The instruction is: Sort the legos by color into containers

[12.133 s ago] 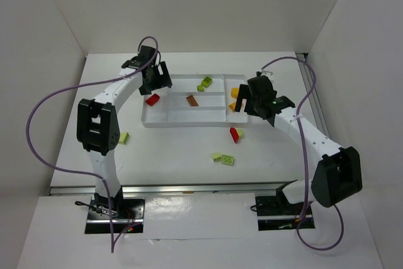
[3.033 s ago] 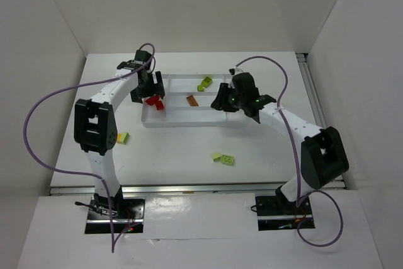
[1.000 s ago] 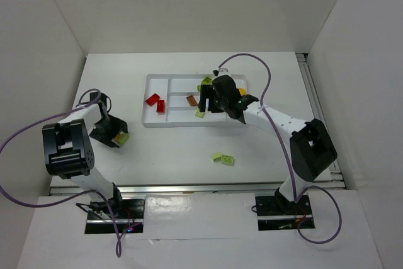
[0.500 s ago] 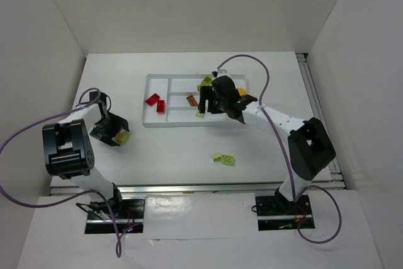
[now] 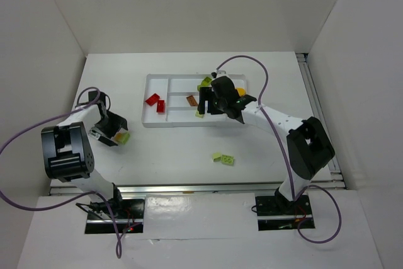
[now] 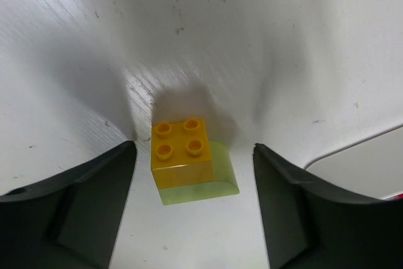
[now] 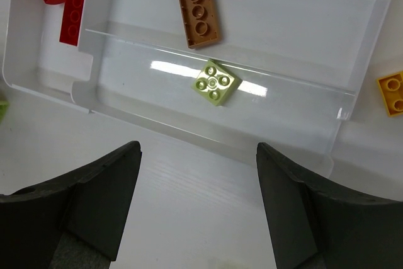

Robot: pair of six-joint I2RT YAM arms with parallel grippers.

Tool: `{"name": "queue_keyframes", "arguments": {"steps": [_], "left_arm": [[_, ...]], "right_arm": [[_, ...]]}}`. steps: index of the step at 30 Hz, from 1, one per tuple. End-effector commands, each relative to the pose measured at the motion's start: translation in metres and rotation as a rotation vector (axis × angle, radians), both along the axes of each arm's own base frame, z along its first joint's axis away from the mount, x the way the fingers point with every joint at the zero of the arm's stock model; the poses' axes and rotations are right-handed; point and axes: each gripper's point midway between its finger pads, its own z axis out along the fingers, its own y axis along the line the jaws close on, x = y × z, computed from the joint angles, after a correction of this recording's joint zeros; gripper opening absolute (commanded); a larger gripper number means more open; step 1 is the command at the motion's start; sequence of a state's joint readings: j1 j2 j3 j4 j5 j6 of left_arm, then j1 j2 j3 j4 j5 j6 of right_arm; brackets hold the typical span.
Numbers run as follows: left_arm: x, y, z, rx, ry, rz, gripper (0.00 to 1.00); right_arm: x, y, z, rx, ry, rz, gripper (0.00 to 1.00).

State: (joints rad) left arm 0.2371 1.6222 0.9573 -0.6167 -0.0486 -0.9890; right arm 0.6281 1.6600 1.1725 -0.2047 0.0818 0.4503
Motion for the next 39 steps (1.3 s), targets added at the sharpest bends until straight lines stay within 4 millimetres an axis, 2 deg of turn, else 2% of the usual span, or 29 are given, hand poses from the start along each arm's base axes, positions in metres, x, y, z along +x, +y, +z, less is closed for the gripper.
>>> {"name": "queue_keyframes", "arguments": {"steps": [1, 4, 5, 9, 11, 12, 16, 20, 26, 27, 28, 31, 33, 34, 36, 37, 38, 39], "left_arm": [[0.006, 0.006, 0.012, 0.035, -0.039, -0.021, 0.88], [0.006, 0.009, 0.015, 0.056, -0.043, -0.016, 0.90], [0.006, 0.009, 0.015, 0.056, -0.043, -0.016, 0.82], [0.006, 0.012, 0.017, 0.058, -0.052, -0.007, 0.76], [0.003, 0.010, 0.012, 0.044, -0.036, -0.010, 0.73], [0.003, 0.009, 0.012, 0.042, -0.037, -0.001, 0.66], [-0.001, 0.007, 0.007, 0.031, -0.021, -0.012, 0.56], [0.001, 0.006, 0.008, 0.026, -0.031, -0.023, 0.56], [0.003, 0.002, 0.012, 0.006, -0.049, -0.039, 0.19], [0.007, 0.001, 0.017, 0.003, -0.069, -0.050, 0.14], [0.011, -0.003, 0.023, -0.014, -0.093, -0.072, 0.00], [0.026, -0.011, 0.055, -0.020, -0.202, -0.162, 0.00], [0.036, -0.026, 0.081, -0.047, -0.283, -0.243, 0.00], [0.045, -0.038, 0.099, -0.050, -0.339, -0.303, 0.00], [0.053, -0.065, 0.121, -0.099, -0.412, -0.432, 0.00], [0.058, -0.088, 0.141, -0.112, -0.469, -0.511, 0.00], [0.061, -0.108, 0.153, -0.155, -0.514, -0.577, 0.00], [0.064, -0.122, 0.164, -0.172, -0.551, -0.622, 0.00]], "right_arm": [[0.003, 0.006, 0.011, 0.005, -0.020, 0.018, 0.81], [0.003, 0.006, 0.011, 0.005, -0.020, 0.018, 0.81], [0.003, 0.006, 0.011, 0.005, -0.020, 0.018, 0.81], [0.002, 0.008, 0.007, 0.004, -0.009, 0.025, 0.81], [0.002, 0.008, 0.007, 0.004, -0.009, 0.025, 0.81], [0.002, 0.008, 0.007, 0.004, -0.009, 0.025, 0.81], [0.002, 0.008, 0.007, 0.004, -0.009, 0.025, 0.81], [0.000, 0.006, 0.004, -0.001, -0.002, 0.025, 0.81], [-0.001, 0.005, 0.010, 0.004, -0.009, 0.025, 0.81], [-0.001, 0.005, 0.010, 0.004, -0.009, 0.025, 0.81], [-0.003, 0.004, 0.014, 0.006, -0.012, 0.025, 0.81], [-0.005, 0.003, 0.022, 0.014, -0.023, 0.025, 0.81], [-0.009, 0.006, 0.027, 0.050, -0.009, 0.061, 0.81], [-0.011, 0.013, 0.044, 0.103, -0.042, 0.095, 0.81], [-0.019, 0.012, 0.049, 0.173, -0.048, 0.157, 0.81], [-0.031, 0.026, 0.077, 0.291, -0.091, 0.266, 0.81], [-0.042, 0.027, 0.074, 0.329, -0.082, 0.318, 0.81], [-0.056, 0.034, 0.086, 0.404, -0.075, 0.405, 0.83]]}}
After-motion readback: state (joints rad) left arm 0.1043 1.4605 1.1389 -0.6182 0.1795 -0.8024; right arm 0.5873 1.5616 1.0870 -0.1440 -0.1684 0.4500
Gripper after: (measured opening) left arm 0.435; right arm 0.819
